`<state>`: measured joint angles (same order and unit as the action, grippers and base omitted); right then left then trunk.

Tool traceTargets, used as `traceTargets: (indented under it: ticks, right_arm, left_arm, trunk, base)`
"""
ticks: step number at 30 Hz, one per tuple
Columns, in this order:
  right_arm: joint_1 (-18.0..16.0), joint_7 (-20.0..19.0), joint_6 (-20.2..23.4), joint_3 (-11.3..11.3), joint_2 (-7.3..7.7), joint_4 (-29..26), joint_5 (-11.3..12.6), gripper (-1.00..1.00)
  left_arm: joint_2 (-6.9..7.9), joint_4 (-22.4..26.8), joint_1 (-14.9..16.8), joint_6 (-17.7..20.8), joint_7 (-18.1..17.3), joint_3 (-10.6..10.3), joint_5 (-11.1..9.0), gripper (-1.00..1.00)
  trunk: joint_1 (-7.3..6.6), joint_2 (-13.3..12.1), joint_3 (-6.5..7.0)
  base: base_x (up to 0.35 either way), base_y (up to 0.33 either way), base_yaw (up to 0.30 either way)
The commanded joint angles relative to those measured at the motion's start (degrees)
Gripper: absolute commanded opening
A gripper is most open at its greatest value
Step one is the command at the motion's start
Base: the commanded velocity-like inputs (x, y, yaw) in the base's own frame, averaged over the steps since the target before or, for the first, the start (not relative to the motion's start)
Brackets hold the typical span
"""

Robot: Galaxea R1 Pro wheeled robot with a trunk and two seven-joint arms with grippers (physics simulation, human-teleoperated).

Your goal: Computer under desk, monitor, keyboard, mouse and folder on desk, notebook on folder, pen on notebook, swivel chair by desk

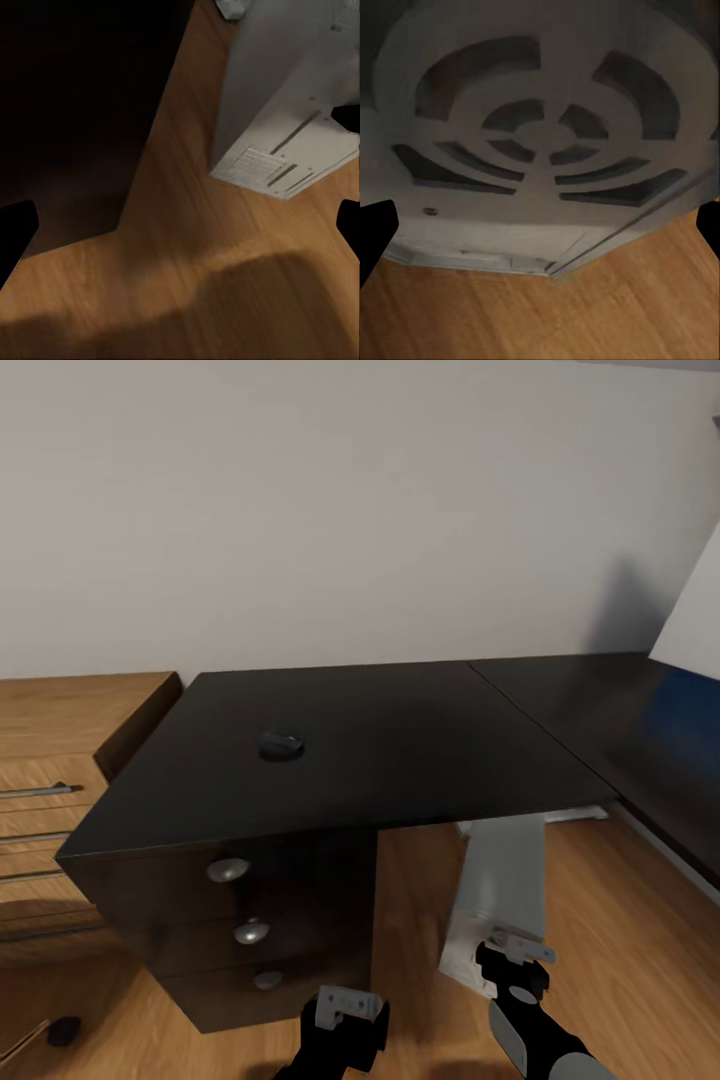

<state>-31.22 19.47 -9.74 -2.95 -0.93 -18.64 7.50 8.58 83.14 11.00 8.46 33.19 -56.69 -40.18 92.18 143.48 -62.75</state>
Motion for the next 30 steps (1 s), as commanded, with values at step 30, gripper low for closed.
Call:
traceTargets:
  ticks: [30]
  right_arm:
    - [-0.07, -0.13, -2.04, 0.12, -0.2, -0.08, -0.22, 1.0]
  left_arm:
    - [-0.37, -2.14, 0.07, 0.07, 0.47, -0.29, -0.21, 1.0]
  trunk:
    - [0.01, 0.02, -0.04]
  base:
    - [-0.126, 0.0, 0.0]
